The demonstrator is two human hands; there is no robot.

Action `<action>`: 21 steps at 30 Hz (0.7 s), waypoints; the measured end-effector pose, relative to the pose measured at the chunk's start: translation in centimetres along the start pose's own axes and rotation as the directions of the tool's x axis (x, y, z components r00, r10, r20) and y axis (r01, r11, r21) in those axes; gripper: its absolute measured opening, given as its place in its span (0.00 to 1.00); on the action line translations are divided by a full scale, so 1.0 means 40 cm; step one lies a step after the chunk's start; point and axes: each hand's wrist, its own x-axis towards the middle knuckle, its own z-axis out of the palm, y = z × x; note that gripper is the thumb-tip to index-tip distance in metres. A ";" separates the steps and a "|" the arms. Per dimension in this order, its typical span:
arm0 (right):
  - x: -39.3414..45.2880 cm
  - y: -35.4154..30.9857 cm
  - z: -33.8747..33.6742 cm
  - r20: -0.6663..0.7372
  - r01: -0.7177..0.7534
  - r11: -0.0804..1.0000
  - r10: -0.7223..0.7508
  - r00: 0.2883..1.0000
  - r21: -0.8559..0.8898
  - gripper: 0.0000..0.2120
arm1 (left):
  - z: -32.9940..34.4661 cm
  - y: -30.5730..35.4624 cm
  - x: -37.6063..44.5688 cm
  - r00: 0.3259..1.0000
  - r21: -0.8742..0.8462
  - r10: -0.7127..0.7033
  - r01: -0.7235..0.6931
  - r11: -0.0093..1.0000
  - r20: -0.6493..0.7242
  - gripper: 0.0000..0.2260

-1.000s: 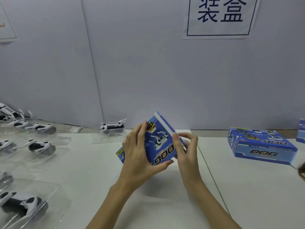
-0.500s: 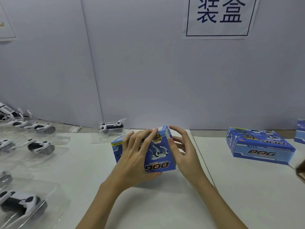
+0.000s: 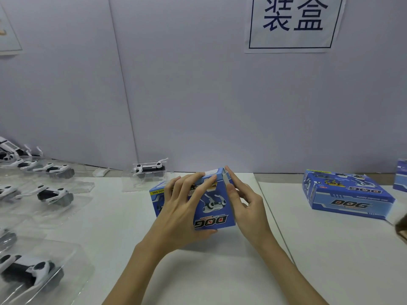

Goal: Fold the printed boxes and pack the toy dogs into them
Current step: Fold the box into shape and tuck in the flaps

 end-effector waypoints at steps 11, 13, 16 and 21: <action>-0.002 0.002 -0.003 0.003 0.019 1.000 -0.019 1.000 -0.002 0.25 | -0.003 0.010 0.002 0.995 0.088 0.100 -0.099 0.991 0.003 0.46; -0.001 0.006 -0.004 0.010 0.025 1.000 -0.025 1.000 0.001 0.25 | -0.004 0.009 0.002 0.995 0.101 0.103 -0.103 0.989 0.009 0.45; 0.001 0.014 -0.002 0.043 0.023 1.000 -0.023 0.999 0.002 0.25 | -0.006 0.010 0.001 0.995 0.110 0.101 -0.101 0.989 0.007 0.44; -0.011 0.021 0.016 0.133 0.019 0.999 -0.024 0.991 0.041 0.23 | -0.004 0.012 0.001 0.995 0.146 0.095 -0.093 0.985 -0.008 0.44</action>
